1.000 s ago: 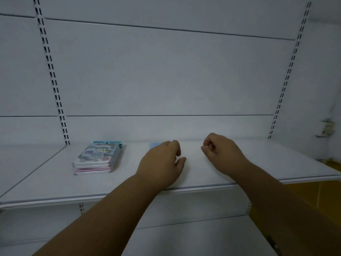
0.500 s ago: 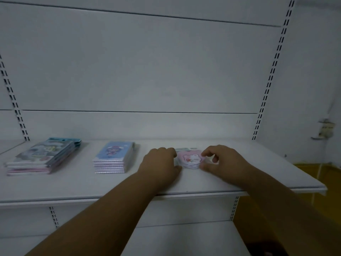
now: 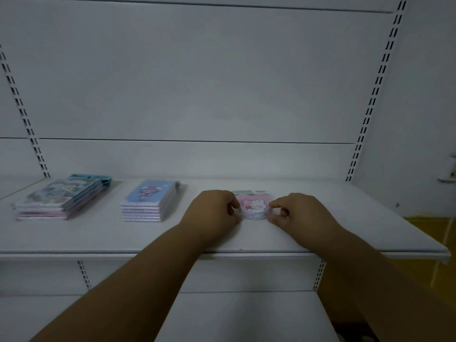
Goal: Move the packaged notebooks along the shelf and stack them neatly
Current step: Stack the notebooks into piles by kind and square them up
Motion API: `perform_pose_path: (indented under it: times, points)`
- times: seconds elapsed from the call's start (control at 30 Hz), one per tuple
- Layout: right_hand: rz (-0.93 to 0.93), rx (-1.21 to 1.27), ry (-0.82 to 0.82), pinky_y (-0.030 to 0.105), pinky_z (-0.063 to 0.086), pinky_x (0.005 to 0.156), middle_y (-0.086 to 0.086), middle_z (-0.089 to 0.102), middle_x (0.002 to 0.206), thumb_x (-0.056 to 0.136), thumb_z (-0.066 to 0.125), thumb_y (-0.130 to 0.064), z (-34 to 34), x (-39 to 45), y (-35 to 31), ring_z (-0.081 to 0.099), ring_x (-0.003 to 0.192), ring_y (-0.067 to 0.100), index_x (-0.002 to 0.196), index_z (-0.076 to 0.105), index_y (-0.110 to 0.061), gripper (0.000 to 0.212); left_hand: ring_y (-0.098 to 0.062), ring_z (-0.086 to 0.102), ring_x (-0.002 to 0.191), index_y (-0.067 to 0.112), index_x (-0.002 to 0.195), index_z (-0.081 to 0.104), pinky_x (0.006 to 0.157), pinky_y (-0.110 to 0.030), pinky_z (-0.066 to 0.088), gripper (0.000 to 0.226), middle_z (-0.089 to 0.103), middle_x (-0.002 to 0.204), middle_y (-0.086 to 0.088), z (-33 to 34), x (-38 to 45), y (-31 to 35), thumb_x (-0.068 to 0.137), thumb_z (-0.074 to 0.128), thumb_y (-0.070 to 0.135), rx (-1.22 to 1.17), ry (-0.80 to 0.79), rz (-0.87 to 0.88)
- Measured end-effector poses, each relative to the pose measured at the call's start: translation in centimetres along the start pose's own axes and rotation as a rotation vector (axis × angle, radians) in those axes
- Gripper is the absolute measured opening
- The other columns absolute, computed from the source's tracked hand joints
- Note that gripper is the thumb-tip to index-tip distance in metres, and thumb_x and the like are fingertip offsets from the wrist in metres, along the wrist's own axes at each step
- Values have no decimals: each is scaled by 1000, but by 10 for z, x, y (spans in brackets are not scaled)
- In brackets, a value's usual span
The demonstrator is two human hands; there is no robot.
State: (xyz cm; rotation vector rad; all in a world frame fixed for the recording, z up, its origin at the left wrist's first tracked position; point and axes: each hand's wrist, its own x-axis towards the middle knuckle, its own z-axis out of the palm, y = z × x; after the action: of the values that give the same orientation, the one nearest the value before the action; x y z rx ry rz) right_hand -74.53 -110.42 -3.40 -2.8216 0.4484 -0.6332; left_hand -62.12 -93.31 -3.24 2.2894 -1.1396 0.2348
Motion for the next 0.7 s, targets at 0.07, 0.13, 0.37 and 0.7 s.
perform_pose_path:
  times: [0.07,0.13,0.37,0.7]
  points:
    - [7,-16,14,26,38,70,-4,63,85,86,64,-39,0,-1,-2,53,77,12,108,68,-21,28,-13,62,87,22,105,72,82,-26,51,21,72,98,3,1,0,-1,85,68,26,16,4,10]
    - [29,-1,19,29,44,70,-1,67,86,85,66,-38,-2,-3,-4,57,78,15,95,68,-18,22,-13,62,87,22,104,73,81,-25,51,20,72,98,3,1,0,-1,85,67,26,25,6,10]
    - [24,93,27,30,48,70,-2,67,77,79,74,-34,-7,-11,-6,59,74,13,84,69,-17,18,-14,62,86,22,101,74,82,-28,53,18,73,96,3,0,-3,0,86,66,26,54,3,18]
    - [0,98,53,16,35,61,-5,58,83,84,65,-40,-2,-9,0,52,72,7,84,66,-24,17,-11,61,82,22,98,72,78,-26,53,19,71,91,4,-2,-7,0,84,69,33,-5,10,16]
